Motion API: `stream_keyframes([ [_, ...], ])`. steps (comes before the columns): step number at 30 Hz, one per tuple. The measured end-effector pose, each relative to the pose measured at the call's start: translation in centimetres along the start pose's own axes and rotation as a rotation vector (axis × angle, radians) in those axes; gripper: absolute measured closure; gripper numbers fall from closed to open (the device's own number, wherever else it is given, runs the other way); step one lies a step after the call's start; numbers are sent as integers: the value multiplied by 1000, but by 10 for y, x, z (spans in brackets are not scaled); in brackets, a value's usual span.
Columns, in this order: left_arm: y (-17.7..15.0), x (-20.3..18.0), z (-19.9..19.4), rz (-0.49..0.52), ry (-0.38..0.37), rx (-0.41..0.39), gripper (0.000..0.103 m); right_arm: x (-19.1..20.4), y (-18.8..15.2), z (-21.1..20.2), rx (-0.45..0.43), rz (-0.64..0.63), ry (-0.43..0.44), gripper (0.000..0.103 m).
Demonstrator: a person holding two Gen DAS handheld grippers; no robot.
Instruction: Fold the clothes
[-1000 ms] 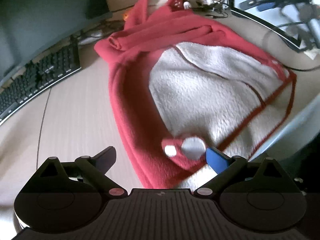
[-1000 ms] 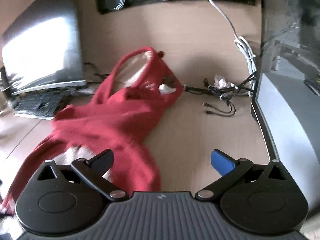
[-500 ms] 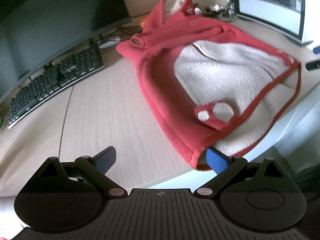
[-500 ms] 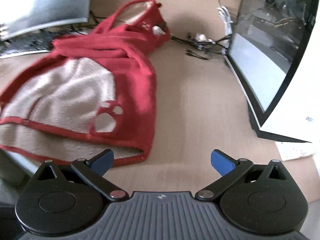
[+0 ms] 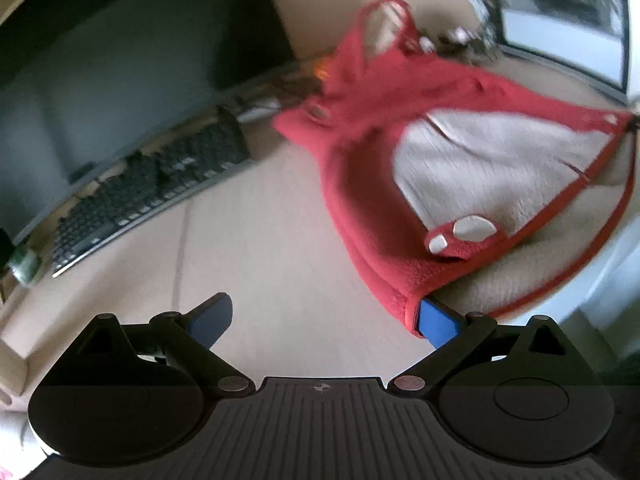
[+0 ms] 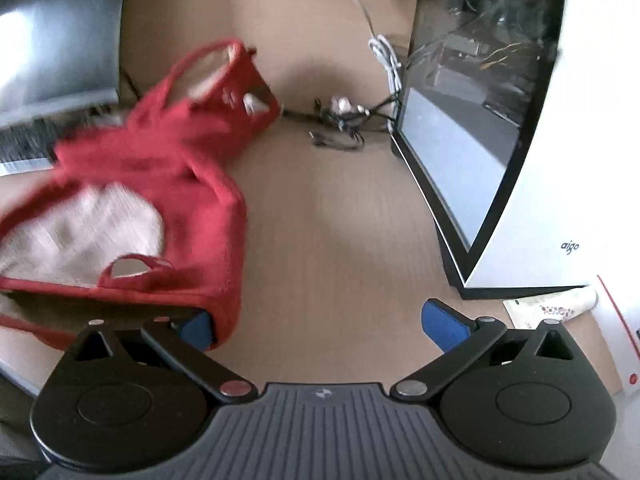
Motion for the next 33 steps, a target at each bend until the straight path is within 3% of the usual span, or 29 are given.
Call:
stream_keyframes([
  [5, 33, 40, -11, -153, -78, -33, 1, -4, 36, -10, -42, 17, 15, 0],
  [9, 65, 52, 0, -162, -47, -61, 1, -5, 66, -14, -81, 17, 19, 0],
  [15, 110, 63, 20, -225, 14, -92, 1, -8, 107, 11, -124, 1, 15, 0],
  [22, 157, 56, 38, -178, 109, -137, 1, -26, 138, 46, -152, 8, 21, 0],
  [33, 192, 67, 77, -191, 183, -113, 1, -27, 185, 116, -167, -32, 69, 0],
])
Point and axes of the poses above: each gripper's, at about its wrist camera, not at the fingertips, and z roughly the way its jaws point, x to its left, y to its top, the point moved 6 cm from there along z, roughly the way its jaws point, and after that the axes turned 3 degrees about x, right-handed, at the moved point
